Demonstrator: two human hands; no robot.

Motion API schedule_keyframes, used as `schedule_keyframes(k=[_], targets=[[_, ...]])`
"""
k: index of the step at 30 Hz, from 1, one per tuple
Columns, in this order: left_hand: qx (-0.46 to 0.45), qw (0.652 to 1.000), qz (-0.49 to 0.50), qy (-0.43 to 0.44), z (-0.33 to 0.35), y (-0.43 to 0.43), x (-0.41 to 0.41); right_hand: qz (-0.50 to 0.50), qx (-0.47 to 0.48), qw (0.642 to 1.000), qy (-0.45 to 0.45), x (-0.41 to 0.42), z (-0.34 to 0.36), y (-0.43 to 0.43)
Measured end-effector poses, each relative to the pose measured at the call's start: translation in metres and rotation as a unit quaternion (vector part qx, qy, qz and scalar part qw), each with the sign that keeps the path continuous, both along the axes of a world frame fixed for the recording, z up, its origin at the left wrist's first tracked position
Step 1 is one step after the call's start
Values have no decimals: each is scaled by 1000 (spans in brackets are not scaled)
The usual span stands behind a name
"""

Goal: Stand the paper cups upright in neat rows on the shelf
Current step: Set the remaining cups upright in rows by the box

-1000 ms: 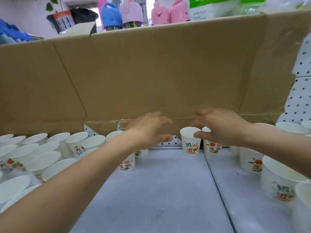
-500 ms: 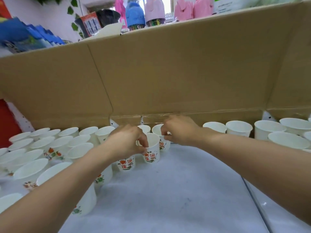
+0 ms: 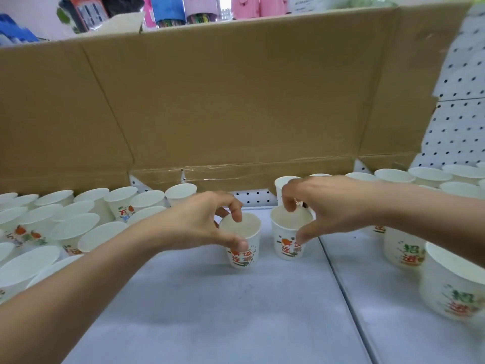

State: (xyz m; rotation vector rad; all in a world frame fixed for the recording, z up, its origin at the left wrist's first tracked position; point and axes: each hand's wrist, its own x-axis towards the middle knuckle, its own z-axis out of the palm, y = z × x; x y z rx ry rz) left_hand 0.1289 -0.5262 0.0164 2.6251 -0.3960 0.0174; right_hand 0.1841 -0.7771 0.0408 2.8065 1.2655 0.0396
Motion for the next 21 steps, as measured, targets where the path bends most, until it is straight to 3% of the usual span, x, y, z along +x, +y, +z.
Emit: schedule_keyframes(k=[5,9,17,21], targets=[[-7,1000,26,-4,2,-6,1,-49,55,993,94,15,-1,11],[8,999,38,-10,1,-12,5,-54,75,990,109,20,-6,13],[-58,997,39,-33,-3,-67,38,-177,115,976,50,30,10,-51],[-84,995,48,-15,-9,-92,59,-194,133,971,51,32,-2,-62]])
